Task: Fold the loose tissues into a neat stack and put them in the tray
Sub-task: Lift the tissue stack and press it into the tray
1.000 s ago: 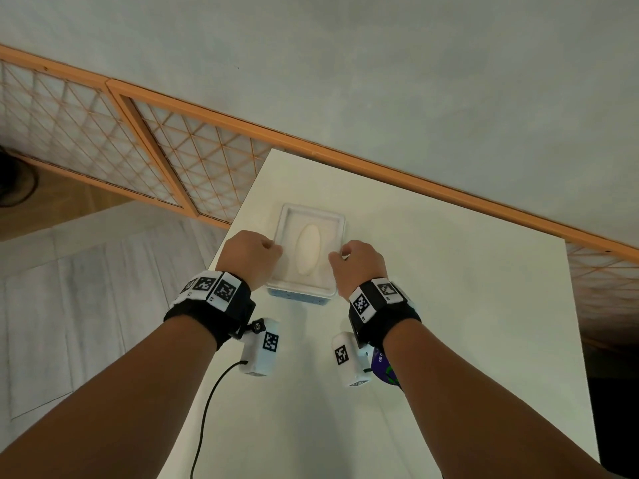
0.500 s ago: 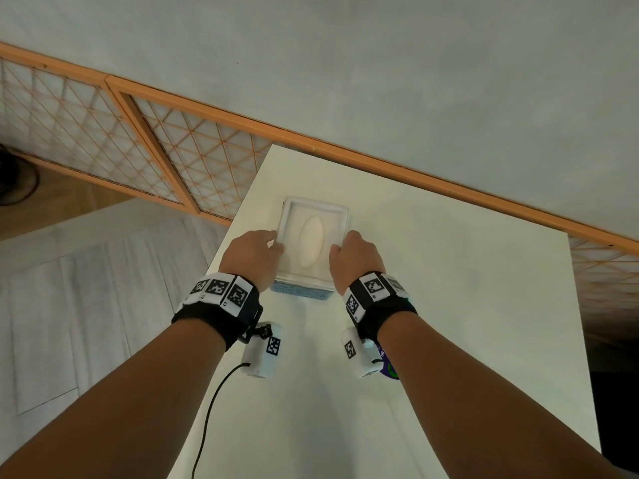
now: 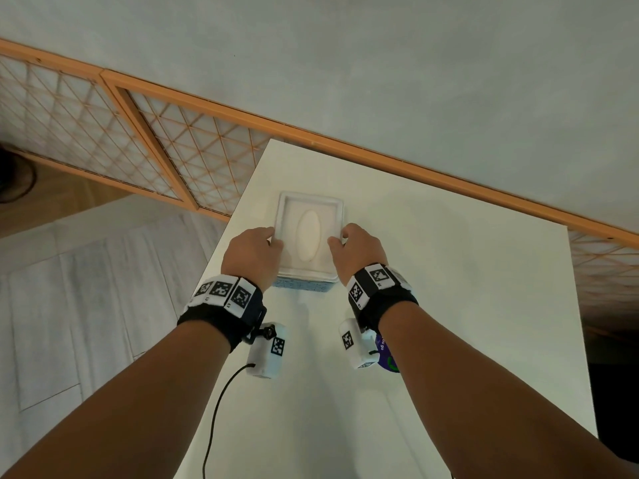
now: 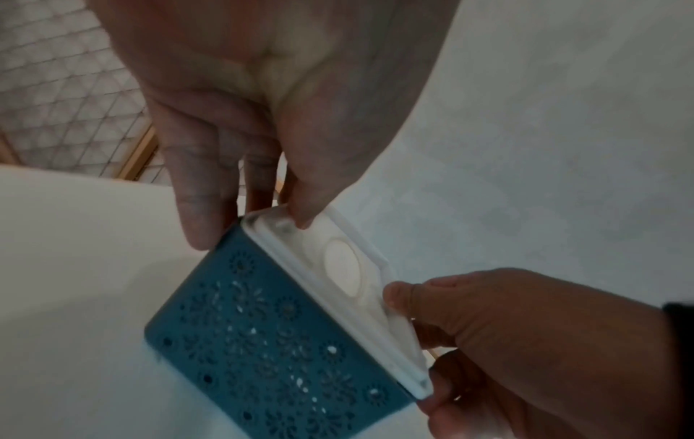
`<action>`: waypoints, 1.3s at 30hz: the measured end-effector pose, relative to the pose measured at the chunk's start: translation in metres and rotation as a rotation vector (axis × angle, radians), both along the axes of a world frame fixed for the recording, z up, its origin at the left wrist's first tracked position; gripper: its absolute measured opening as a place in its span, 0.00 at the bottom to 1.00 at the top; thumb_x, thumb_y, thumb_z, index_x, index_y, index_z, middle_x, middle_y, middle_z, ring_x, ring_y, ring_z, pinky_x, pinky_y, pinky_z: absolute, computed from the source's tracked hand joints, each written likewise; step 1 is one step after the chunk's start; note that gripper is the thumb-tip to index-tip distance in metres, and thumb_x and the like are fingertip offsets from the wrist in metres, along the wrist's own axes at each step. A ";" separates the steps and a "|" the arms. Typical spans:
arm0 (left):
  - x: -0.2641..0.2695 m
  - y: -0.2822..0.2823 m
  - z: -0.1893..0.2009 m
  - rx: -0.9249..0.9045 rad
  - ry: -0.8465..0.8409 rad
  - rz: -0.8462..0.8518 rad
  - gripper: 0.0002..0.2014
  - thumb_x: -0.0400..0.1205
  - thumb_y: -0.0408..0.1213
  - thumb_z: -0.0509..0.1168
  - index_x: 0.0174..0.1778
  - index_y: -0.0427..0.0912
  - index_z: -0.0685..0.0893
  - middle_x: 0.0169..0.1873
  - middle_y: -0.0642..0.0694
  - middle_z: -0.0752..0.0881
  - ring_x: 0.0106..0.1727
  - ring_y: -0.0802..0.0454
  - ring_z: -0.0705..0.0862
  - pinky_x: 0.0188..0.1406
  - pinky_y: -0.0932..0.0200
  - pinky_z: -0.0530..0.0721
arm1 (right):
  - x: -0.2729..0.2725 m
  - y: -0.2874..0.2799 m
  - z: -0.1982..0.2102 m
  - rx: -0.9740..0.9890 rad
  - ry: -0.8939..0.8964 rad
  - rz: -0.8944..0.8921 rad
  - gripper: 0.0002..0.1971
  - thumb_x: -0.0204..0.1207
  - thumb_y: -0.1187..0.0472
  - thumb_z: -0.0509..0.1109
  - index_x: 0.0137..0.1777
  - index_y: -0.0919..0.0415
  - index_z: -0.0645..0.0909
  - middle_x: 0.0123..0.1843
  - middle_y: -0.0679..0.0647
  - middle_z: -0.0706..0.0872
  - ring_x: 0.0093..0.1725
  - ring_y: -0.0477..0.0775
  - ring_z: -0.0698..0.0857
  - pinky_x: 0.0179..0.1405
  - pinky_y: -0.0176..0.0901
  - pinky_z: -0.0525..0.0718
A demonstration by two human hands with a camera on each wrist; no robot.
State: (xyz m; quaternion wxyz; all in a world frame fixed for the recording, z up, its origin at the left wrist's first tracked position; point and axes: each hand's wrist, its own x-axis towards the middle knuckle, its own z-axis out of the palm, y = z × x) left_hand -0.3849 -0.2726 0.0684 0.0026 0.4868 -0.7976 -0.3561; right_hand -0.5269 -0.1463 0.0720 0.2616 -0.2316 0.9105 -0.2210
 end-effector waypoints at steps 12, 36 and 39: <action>0.003 0.013 -0.007 0.004 0.039 0.052 0.18 0.88 0.38 0.59 0.30 0.41 0.71 0.26 0.46 0.74 0.30 0.45 0.74 0.27 0.55 0.65 | -0.001 0.000 0.003 -0.024 -0.061 -0.051 0.13 0.86 0.49 0.65 0.56 0.58 0.81 0.44 0.51 0.85 0.40 0.62 0.90 0.47 0.55 0.91; 0.006 0.010 -0.005 0.172 0.016 0.082 0.18 0.88 0.40 0.61 0.38 0.30 0.82 0.36 0.33 0.85 0.39 0.35 0.88 0.39 0.45 0.90 | -0.002 -0.005 0.008 0.102 0.081 0.090 0.11 0.89 0.52 0.62 0.50 0.58 0.78 0.41 0.49 0.79 0.42 0.55 0.80 0.35 0.43 0.72; 0.008 0.008 -0.008 0.223 0.052 0.121 0.17 0.85 0.42 0.63 0.46 0.29 0.87 0.46 0.28 0.89 0.48 0.29 0.91 0.48 0.33 0.93 | -0.001 -0.002 0.006 0.060 0.012 0.045 0.10 0.87 0.52 0.64 0.56 0.59 0.80 0.47 0.50 0.84 0.45 0.57 0.85 0.43 0.45 0.79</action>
